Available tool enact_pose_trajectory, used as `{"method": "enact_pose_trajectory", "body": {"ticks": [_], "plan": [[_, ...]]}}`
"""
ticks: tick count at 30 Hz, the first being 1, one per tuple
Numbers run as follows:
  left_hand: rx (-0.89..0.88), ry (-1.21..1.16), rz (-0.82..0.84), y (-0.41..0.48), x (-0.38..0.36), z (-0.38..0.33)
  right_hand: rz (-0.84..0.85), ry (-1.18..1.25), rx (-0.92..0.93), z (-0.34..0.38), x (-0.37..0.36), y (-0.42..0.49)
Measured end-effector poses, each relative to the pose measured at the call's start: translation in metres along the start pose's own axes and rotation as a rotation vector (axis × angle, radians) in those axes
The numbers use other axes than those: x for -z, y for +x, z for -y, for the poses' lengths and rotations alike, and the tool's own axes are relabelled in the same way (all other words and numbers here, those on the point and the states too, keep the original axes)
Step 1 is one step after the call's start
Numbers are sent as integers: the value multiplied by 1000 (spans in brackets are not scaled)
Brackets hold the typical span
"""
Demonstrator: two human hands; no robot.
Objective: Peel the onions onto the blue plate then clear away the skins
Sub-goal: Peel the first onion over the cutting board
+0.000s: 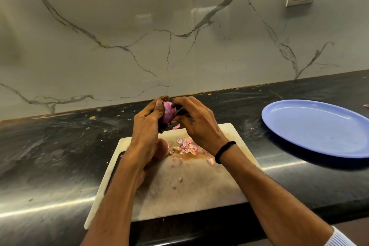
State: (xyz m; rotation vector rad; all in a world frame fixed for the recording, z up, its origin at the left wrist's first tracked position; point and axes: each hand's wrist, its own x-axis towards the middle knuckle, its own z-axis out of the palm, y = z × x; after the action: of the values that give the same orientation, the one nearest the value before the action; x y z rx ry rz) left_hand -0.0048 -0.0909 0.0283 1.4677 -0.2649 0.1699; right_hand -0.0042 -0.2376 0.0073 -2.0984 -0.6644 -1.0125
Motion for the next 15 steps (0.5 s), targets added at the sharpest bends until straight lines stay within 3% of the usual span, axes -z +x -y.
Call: {"method": "enact_pose_trajectory", "body": {"ticks": [15], "plan": [[79,-40,-35,-2,0,-5,10,-57,14,-5,-3,-3]]}}
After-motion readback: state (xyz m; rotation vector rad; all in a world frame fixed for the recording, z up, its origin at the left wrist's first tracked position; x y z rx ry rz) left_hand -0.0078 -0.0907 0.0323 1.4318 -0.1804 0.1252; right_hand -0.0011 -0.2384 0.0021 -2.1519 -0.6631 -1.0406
